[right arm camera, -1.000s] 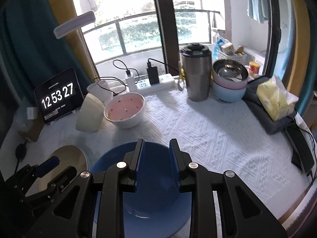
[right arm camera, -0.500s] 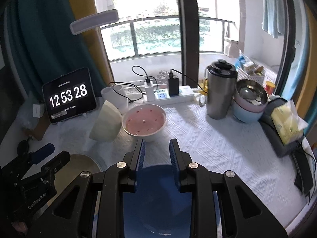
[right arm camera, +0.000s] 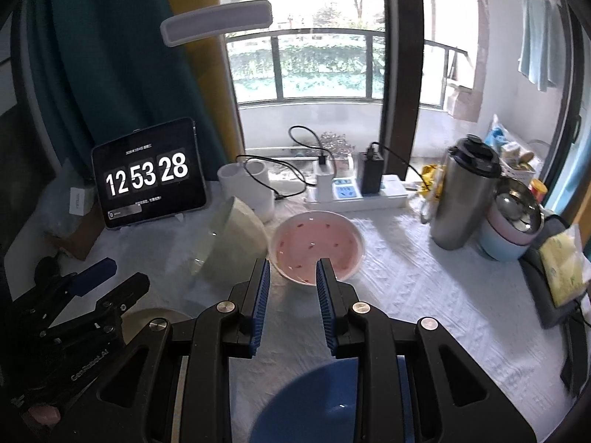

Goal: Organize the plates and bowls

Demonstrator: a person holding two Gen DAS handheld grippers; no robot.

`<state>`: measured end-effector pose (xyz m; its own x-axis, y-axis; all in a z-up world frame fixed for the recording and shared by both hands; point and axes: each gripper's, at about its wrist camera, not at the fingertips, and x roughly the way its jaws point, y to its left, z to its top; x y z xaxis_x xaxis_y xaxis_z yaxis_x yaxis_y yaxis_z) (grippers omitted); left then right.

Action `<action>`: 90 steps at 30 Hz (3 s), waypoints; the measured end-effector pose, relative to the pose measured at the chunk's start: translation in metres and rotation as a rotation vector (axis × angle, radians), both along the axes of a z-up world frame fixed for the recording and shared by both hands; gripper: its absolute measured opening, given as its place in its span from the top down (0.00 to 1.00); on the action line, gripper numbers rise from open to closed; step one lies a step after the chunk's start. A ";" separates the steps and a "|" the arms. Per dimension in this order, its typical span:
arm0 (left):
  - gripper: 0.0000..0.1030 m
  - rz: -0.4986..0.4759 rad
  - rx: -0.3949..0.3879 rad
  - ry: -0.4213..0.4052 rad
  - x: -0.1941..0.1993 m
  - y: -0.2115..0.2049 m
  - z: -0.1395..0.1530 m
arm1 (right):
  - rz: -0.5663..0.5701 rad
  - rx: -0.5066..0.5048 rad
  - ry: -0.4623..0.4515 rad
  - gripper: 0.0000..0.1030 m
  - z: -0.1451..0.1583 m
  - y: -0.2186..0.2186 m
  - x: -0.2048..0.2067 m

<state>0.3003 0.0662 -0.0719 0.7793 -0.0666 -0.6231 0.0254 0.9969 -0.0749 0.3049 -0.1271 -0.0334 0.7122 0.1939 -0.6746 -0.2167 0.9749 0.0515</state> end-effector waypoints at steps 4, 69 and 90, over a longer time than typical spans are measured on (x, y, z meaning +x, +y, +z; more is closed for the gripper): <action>0.50 0.019 0.004 -0.002 0.008 0.014 -0.003 | 0.026 -0.012 0.013 0.73 -0.003 0.017 0.009; 0.50 0.054 -0.128 0.115 0.078 0.077 -0.061 | 0.006 0.123 0.279 0.74 -0.085 0.094 0.105; 0.50 0.028 -0.154 0.106 0.076 0.068 -0.053 | -0.056 0.066 0.389 0.66 -0.123 0.088 0.114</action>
